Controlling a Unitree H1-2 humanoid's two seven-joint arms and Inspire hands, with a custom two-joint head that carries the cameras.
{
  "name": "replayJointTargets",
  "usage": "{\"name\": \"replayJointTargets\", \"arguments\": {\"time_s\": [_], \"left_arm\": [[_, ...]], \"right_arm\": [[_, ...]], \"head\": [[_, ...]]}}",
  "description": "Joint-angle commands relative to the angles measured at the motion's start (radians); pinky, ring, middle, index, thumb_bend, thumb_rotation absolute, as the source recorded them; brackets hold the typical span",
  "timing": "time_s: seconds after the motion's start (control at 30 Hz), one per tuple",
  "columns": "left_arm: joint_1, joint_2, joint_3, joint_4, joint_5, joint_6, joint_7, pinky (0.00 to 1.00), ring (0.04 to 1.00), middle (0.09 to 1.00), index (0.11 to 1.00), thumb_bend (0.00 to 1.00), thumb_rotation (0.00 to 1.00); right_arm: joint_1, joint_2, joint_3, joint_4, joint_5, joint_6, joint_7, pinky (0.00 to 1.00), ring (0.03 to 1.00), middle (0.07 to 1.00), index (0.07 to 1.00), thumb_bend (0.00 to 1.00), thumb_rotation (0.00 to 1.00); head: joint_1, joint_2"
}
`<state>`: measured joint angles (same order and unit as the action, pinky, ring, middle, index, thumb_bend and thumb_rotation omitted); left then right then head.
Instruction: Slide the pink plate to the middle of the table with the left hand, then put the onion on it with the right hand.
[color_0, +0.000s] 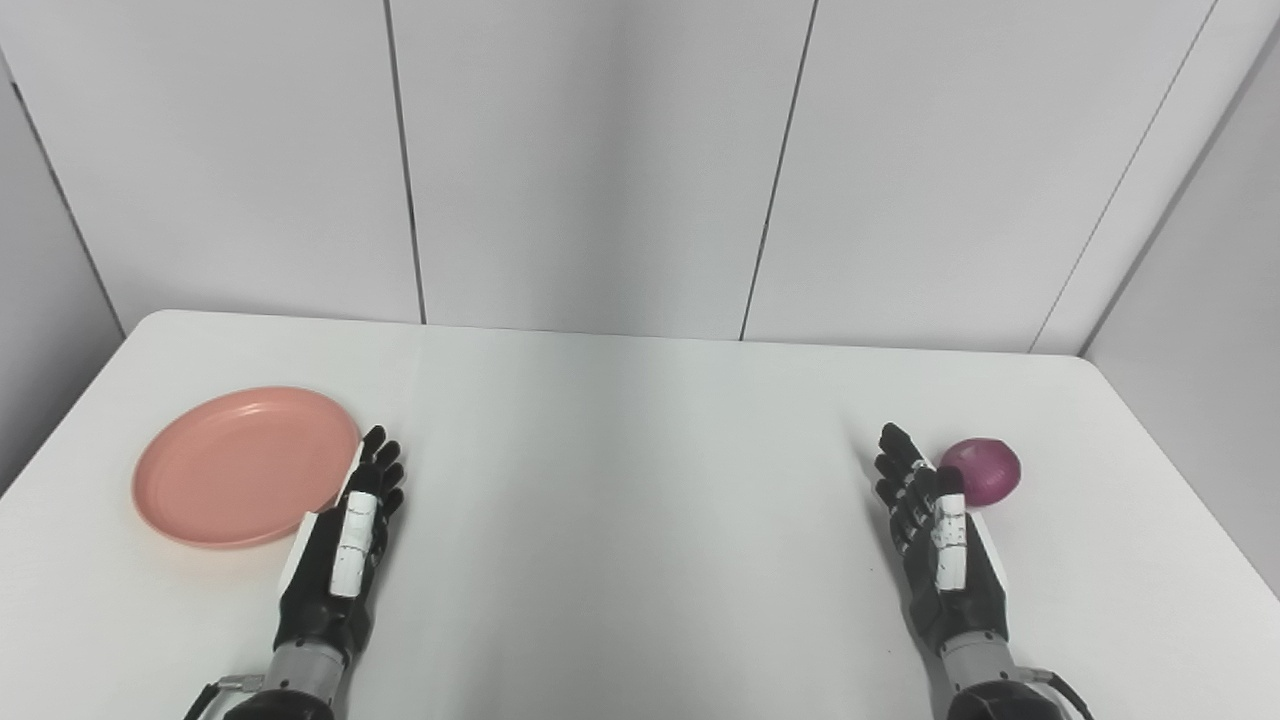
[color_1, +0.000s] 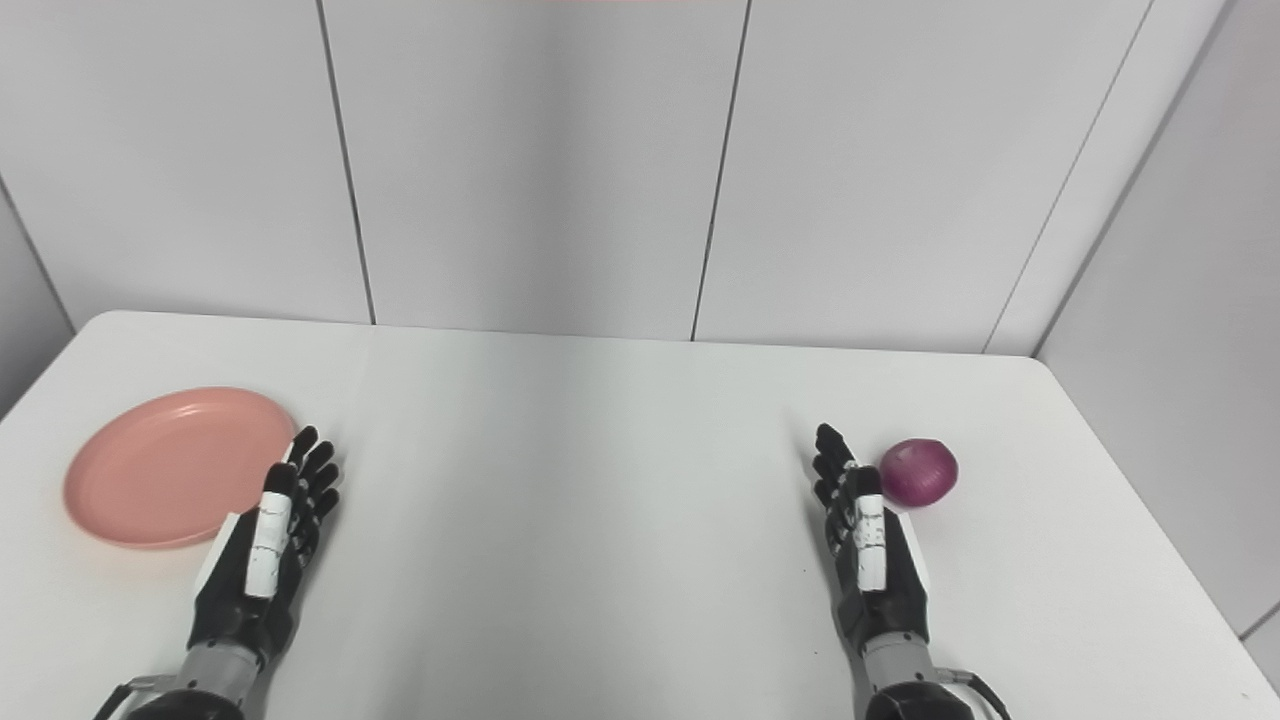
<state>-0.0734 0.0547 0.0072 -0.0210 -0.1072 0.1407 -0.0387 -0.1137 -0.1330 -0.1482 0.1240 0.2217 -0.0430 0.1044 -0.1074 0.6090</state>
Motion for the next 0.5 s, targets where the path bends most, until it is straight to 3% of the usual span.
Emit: {"name": "replayJointTargets", "arguments": {"time_s": [0.0, 0.47], "left_arm": [[0.012, -0.008, -0.019, 0.027, 0.001, 0.065, -0.017, 1.0, 1.0, 1.0, 1.0, 0.88, 0.99], [0.014, -0.007, -0.018, 0.024, -0.003, 0.066, -0.02, 1.0, 1.0, 1.0, 1.0, 0.88, 0.98]], "right_arm": [[0.089, 0.014, 0.003, 0.087, 0.005, 0.001, 0.011, 1.0, 0.981, 0.956, 0.921, 0.93, 1.0], [0.09, 0.016, 0.004, 0.085, -0.002, 0.0, 0.005, 1.0, 0.972, 0.947, 0.915, 0.94, 1.0]], "head": [[0.001, -0.001], [0.002, 0.0]]}}
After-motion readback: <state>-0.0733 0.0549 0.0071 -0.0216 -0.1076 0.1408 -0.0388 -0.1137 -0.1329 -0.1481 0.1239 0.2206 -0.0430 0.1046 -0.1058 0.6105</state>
